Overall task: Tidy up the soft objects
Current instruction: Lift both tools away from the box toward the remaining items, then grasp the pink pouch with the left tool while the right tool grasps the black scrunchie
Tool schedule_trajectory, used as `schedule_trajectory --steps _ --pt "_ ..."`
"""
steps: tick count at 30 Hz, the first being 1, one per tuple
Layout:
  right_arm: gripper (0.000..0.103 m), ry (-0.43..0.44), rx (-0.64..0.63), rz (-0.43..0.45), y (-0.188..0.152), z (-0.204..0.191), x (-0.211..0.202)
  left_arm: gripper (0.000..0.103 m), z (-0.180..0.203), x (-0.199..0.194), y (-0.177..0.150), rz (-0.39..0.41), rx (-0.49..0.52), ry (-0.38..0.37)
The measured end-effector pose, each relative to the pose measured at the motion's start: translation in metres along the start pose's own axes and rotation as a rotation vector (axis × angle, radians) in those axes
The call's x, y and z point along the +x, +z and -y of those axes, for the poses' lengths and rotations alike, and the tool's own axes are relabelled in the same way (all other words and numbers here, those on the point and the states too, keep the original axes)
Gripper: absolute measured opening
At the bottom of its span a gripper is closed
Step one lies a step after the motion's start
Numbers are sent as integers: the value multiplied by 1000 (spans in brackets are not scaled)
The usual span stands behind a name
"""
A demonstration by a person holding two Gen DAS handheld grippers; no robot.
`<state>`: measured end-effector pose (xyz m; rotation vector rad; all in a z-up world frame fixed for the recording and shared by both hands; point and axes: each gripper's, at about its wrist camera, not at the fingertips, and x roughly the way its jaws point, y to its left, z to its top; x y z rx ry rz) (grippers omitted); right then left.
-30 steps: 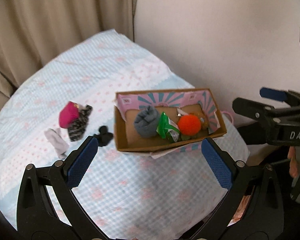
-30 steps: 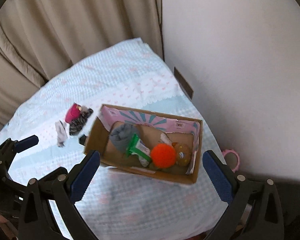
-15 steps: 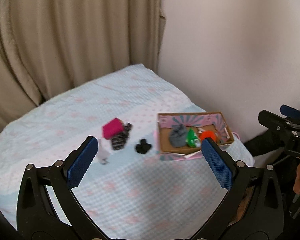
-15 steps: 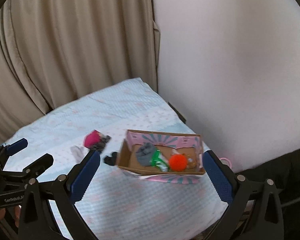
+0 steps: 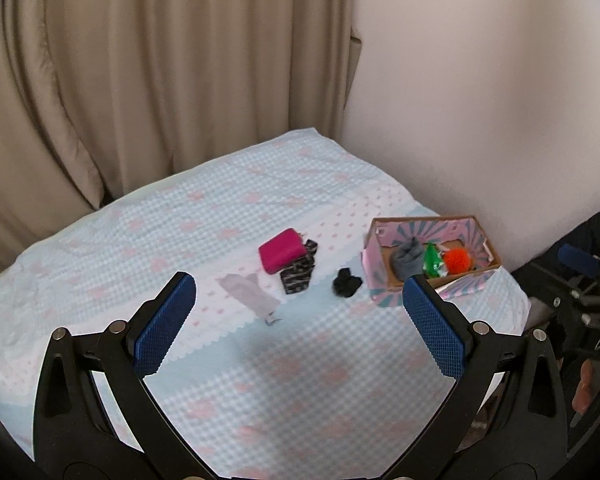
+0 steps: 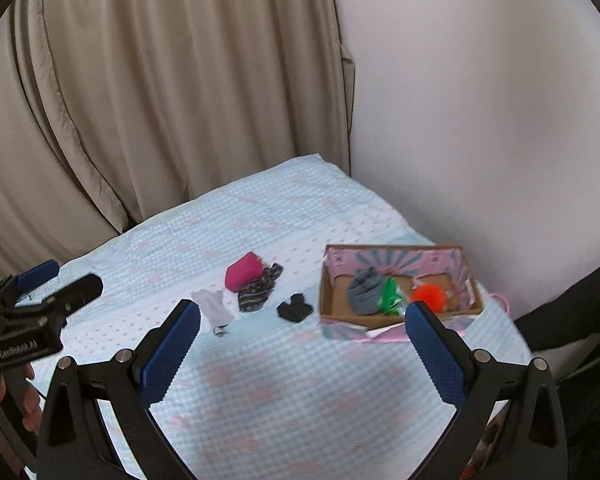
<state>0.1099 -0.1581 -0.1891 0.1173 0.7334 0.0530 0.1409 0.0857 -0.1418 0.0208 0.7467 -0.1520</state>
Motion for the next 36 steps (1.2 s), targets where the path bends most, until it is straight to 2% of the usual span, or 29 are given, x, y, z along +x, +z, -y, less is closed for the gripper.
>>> schedule_trajectory --steps 8,14,24,27,30,34,36 --pt "102 -15 37 -35 -20 -42 53 103 -50 79 9 -82 -34 -52" --pt "102 -15 3 -76 -29 -62 115 103 -61 144 14 -135 -44 -68" --pt "101 -28 -15 -142 -39 -65 225 103 -55 282 13 -240 135 -126" --pt "91 -72 -1 -154 -46 -63 262 103 -53 330 10 -277 202 -137" --pt "88 -124 7 -156 -55 -59 289 103 -51 373 6 -300 279 -144" --pt "86 -172 10 -175 -69 -56 329 103 -42 420 -1 -346 376 -209" --pt "82 -188 11 -186 -74 -53 345 103 -35 435 -4 -353 436 -234"
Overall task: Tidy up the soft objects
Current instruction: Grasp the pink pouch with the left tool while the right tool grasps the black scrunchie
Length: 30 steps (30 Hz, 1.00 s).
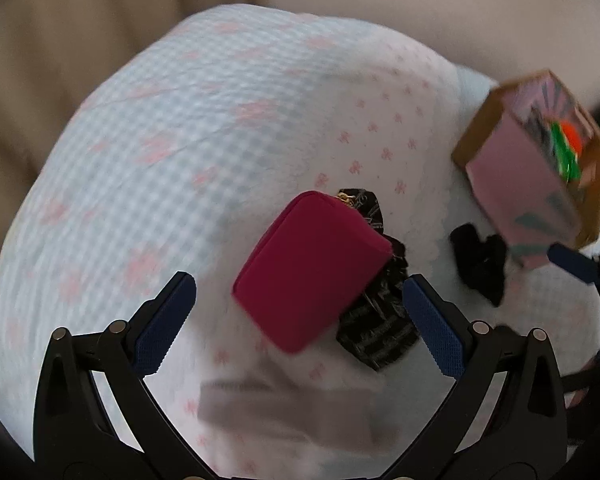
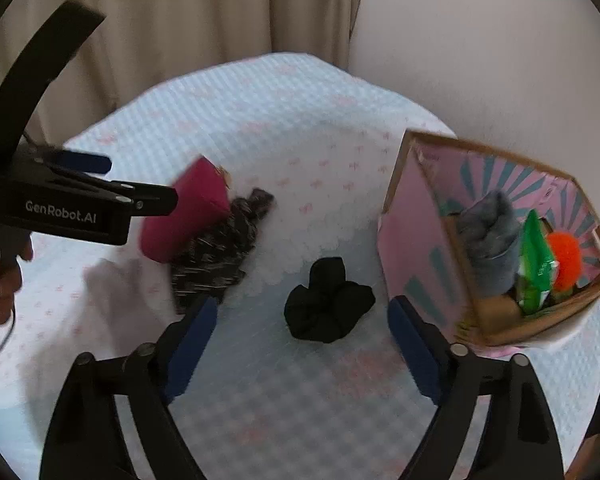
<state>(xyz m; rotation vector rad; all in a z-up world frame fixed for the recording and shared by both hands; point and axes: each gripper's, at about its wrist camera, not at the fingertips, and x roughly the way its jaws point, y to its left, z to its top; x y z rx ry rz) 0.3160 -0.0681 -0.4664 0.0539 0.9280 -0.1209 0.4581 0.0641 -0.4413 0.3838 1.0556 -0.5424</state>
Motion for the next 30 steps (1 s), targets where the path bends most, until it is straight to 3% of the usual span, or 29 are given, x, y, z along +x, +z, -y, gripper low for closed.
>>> schedule_trajectory --steps 7,9,12,16,18,20,22,30 --pt "77 -39 30 -25 -3 6 48 95 3 38 8 -40 135 -58" --pt "69 -41 38 -41 -4 8 58 92 0 42 9 -43 133 -91" --pt "61 -38 45 -66 -5 13 71 81 -9 47 10 -47 96 -139" --pt "53 -16 27 -65 -4 19 72 75 -18 49 9 -60 87 -171" --pt "43 -13 15 -65 -4 19 73 71 -20 50 9 -71 79 -178" --pt "33 -11 3 -71 -2 20 75 64 -22 49 10 -81 56 -177" --pt "31 -2 13 -74 0 23 74 52 -22 48 10 -85 48 -145" --pt "24 28 20 -46 11 25 48 42 -23 25 3 -90 0 -66"
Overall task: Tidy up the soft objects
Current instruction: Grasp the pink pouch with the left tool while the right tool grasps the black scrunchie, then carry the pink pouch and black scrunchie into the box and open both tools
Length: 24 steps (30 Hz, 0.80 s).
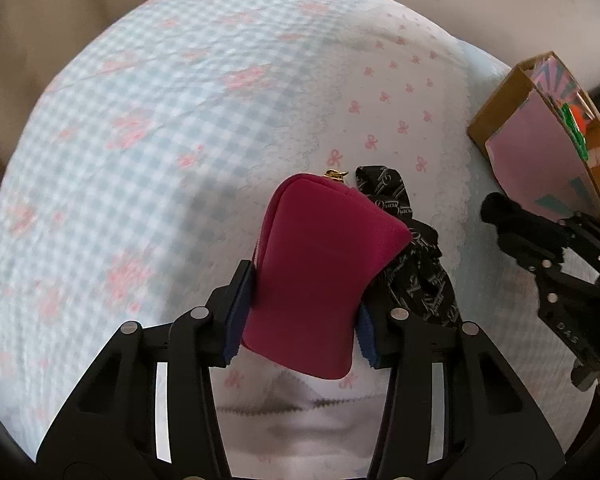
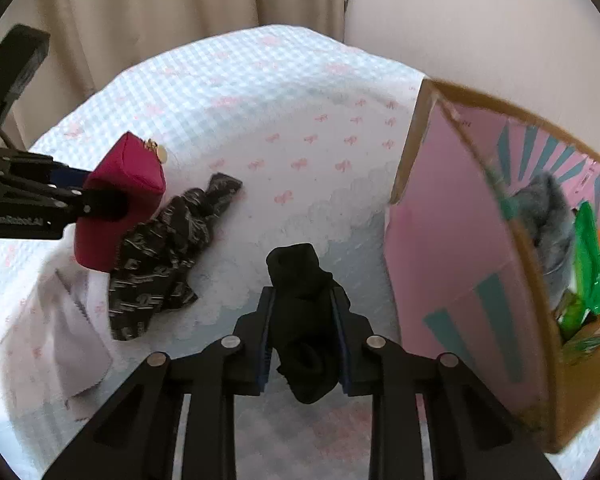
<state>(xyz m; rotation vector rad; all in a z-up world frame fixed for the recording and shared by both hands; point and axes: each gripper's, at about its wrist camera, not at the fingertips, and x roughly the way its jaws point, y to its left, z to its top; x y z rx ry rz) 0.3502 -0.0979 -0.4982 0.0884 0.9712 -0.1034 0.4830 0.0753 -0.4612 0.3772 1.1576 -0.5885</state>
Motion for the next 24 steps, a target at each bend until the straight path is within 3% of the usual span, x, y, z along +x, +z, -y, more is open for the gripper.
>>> schedule_trajectory --steps 9,17,24 --pt "23 29 5 69 10 3 -68 42 28 -79 -6 81 -76 60" --pt "23 50 23 151 17 16 -177 42 79 -190 -16 185 -150 72" --pt "23 129 66 175 27 33 -262 42 132 -272 -23 271 -191 90"
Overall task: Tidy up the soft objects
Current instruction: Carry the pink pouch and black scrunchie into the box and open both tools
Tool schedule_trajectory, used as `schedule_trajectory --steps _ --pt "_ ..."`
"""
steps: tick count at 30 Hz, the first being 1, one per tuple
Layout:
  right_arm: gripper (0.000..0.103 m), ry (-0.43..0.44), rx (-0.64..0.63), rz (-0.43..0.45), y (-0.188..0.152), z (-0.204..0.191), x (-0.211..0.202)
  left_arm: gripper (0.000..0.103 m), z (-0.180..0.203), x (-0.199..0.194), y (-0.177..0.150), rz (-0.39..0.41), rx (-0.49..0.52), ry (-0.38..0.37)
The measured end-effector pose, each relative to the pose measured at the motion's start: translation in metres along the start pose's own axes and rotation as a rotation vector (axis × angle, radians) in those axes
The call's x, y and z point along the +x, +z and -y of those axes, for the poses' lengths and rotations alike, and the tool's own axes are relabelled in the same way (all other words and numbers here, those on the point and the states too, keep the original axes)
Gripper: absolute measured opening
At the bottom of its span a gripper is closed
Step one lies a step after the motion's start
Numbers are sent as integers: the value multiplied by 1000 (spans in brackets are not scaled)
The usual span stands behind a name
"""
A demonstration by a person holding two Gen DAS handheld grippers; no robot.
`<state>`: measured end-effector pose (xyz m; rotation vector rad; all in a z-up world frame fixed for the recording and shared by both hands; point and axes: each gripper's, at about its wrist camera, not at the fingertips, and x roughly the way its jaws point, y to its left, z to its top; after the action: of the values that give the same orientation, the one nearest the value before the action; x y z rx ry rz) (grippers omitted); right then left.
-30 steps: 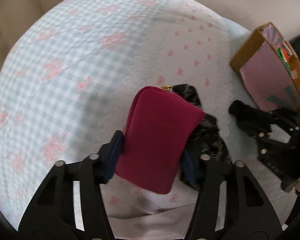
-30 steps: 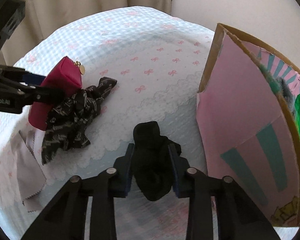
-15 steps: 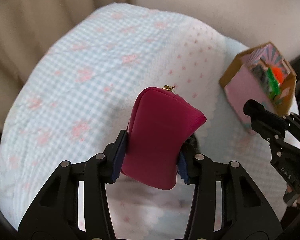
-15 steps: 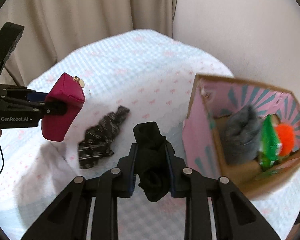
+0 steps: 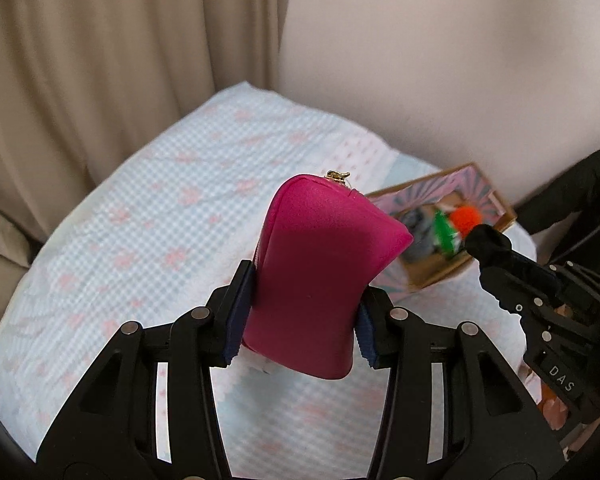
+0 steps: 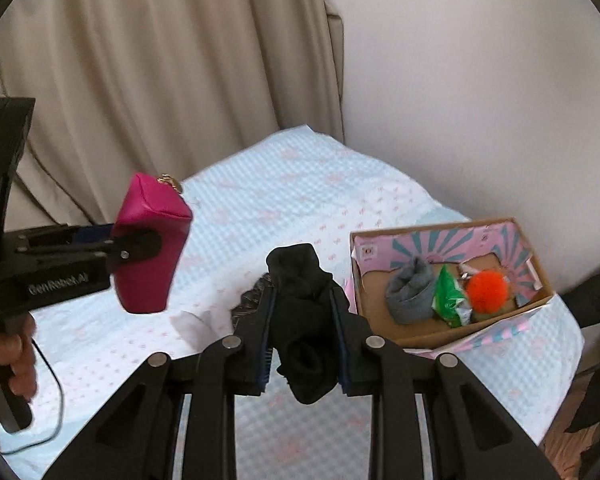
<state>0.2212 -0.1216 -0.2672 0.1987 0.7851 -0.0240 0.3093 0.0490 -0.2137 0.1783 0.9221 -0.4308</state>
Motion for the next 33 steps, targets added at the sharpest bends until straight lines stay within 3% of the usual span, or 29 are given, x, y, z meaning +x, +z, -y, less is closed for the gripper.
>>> schedule_trajectory --steps 6,14,23,33 --pt "23 22 -8 10 16 19 -54 42 44 -52 -1 47 -39 -16" --pt "23 7 -13 21 34 84 -86 42 113 -65 15 83 -70 -31" --pt "23 31 -84 -18 59 174 -72 42 191 -9 49 40 -137 -20" --pt "23 70 -104 -133 81 257 6 42 246 91 87 -56 -152 -11"
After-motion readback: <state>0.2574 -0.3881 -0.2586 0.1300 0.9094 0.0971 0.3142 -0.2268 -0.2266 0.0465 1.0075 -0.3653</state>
